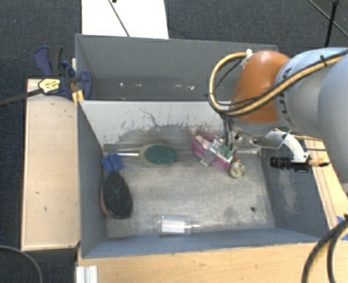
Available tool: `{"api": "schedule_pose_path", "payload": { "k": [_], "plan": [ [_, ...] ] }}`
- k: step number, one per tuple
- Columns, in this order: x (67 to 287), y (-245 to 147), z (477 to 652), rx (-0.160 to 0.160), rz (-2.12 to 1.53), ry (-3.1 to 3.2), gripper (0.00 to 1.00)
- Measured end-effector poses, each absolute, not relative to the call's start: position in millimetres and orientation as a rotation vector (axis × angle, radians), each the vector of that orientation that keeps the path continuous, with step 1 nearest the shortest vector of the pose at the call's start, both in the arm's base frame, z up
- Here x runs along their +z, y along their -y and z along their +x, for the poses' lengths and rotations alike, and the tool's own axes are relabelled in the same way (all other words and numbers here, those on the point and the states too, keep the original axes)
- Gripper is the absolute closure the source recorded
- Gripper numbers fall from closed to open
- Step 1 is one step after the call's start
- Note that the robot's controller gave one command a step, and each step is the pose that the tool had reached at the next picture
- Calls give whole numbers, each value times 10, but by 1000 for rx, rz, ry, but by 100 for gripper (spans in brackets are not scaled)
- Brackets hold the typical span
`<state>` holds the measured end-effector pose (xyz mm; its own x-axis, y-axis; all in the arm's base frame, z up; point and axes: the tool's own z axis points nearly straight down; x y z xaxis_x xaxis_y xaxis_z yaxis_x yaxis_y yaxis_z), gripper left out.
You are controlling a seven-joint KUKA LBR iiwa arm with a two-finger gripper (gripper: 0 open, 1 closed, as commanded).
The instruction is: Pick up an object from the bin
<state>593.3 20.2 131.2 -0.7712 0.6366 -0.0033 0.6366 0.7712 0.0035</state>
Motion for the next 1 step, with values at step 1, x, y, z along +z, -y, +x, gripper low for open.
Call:
{"api": "schedule_pose_path", "payload": {
  "k": [1],
  "plan": [
    [1445,-201,5938,2,1052,-2957,100]
  ]
}}
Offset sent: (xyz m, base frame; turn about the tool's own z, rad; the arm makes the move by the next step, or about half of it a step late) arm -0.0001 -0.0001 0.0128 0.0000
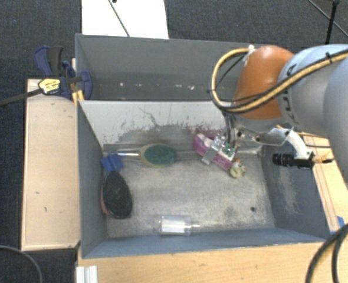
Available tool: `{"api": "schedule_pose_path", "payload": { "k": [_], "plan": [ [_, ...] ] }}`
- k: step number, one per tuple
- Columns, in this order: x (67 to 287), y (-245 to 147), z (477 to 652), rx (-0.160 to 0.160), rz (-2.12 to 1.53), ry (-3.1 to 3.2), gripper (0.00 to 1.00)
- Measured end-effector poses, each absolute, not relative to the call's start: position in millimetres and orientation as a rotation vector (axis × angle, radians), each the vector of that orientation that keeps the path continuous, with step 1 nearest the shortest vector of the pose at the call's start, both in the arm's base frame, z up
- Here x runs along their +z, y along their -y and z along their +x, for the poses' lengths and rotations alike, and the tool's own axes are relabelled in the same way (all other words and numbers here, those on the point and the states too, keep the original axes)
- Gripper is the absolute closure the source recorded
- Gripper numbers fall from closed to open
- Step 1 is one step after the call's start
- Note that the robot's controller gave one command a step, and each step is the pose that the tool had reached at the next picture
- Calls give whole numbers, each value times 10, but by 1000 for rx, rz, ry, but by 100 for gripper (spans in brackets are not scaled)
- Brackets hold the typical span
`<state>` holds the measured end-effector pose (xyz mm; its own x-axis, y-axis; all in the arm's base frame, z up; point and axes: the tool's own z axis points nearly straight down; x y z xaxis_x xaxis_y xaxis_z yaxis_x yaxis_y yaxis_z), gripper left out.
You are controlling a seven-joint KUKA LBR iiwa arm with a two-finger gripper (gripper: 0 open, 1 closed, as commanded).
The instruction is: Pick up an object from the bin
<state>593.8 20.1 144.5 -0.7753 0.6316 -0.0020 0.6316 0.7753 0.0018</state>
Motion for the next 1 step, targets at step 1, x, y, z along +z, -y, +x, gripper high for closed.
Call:
{"api": "schedule_pose_path", "payload": {
  "k": [1],
  "plan": [
    [1692,-200,5944,3,1042,-2960,100]
  ]
}}
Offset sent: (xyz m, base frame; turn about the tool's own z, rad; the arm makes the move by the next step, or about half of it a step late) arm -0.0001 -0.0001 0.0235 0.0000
